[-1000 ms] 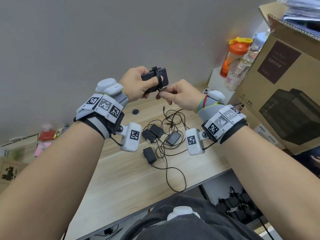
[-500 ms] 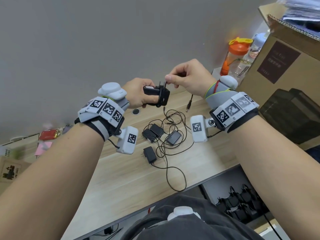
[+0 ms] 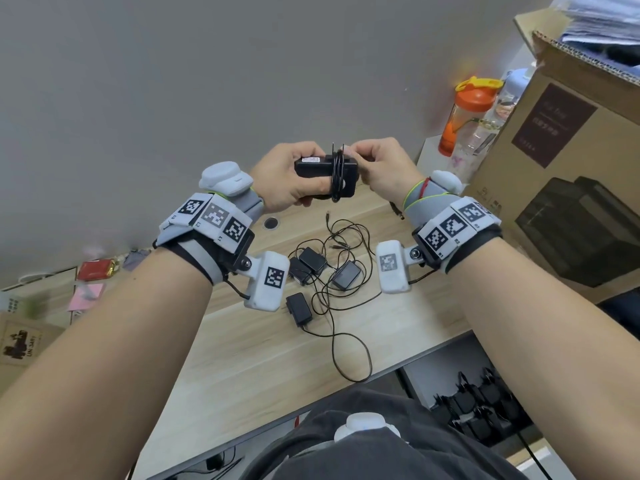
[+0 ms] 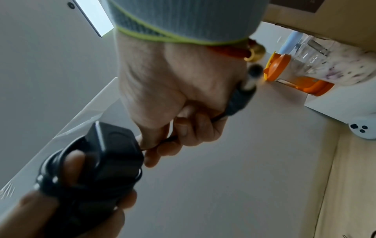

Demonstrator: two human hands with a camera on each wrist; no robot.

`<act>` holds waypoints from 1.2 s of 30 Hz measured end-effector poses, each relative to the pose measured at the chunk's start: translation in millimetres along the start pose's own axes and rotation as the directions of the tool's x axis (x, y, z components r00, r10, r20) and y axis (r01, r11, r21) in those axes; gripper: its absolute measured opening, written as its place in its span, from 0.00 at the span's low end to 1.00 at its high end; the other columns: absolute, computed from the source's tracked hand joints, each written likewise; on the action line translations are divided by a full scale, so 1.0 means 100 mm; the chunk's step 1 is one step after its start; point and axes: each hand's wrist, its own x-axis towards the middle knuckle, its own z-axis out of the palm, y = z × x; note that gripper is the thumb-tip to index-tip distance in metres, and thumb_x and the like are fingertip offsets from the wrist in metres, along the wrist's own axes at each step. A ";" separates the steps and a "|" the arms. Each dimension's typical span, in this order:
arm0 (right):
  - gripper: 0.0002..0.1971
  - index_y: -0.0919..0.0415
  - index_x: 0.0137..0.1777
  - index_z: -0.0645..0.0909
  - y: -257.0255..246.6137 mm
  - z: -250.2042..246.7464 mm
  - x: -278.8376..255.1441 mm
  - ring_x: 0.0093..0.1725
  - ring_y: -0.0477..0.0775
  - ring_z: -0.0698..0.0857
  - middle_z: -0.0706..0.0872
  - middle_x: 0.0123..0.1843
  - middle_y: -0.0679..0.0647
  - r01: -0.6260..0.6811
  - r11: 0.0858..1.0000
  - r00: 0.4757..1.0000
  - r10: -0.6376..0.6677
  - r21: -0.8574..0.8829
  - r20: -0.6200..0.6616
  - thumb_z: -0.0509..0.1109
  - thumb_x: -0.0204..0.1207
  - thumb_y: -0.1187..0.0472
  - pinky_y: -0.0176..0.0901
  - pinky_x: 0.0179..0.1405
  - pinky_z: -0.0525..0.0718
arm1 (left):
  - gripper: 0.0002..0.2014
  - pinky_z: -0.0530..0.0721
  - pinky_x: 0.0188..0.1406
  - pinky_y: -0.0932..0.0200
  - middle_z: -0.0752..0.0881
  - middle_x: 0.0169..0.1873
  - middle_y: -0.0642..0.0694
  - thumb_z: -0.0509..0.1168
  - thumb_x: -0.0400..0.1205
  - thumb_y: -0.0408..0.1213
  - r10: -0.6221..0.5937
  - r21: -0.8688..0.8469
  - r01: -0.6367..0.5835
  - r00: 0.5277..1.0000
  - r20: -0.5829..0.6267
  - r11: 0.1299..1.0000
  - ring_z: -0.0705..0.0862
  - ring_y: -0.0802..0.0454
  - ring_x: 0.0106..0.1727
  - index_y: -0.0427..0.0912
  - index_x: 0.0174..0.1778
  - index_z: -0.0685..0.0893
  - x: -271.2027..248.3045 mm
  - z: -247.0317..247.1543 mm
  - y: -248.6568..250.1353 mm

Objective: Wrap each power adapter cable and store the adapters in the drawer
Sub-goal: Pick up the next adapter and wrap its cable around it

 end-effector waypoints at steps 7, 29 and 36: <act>0.13 0.57 0.45 0.88 -0.06 0.14 -0.18 0.22 0.44 0.69 0.79 0.27 0.48 -0.052 0.998 0.986 0.055 -0.022 0.158 0.65 0.85 0.55 0.33 0.24 0.69 | 0.12 0.74 0.22 0.60 0.82 0.26 0.42 0.78 0.75 0.39 0.008 -0.128 -0.037 0.977 -0.215 0.991 0.78 0.46 0.24 0.40 0.43 0.81 0.04 -0.04 -0.06; 0.03 0.72 0.50 0.84 -0.37 0.22 -0.27 0.32 0.58 0.88 0.88 0.35 0.63 -0.049 0.945 0.992 0.010 0.323 0.122 0.70 0.79 0.74 0.41 0.37 0.88 | 0.18 0.92 0.38 0.45 0.88 0.48 0.37 0.80 0.68 0.36 -0.134 -0.031 0.130 0.939 -0.318 0.991 0.91 0.39 0.44 0.48 0.46 0.78 0.00 -0.03 -0.23; 0.13 0.83 0.49 0.83 -0.31 0.22 -0.30 0.25 0.49 0.83 0.85 0.32 0.58 -0.061 0.955 0.994 0.031 0.290 0.108 0.69 0.82 0.67 0.36 0.26 0.82 | 0.17 0.90 0.40 0.57 0.88 0.42 0.44 0.77 0.75 0.31 -0.095 -0.147 0.057 0.960 -0.265 0.987 0.89 0.49 0.42 0.41 0.59 0.87 -0.01 -0.01 -0.21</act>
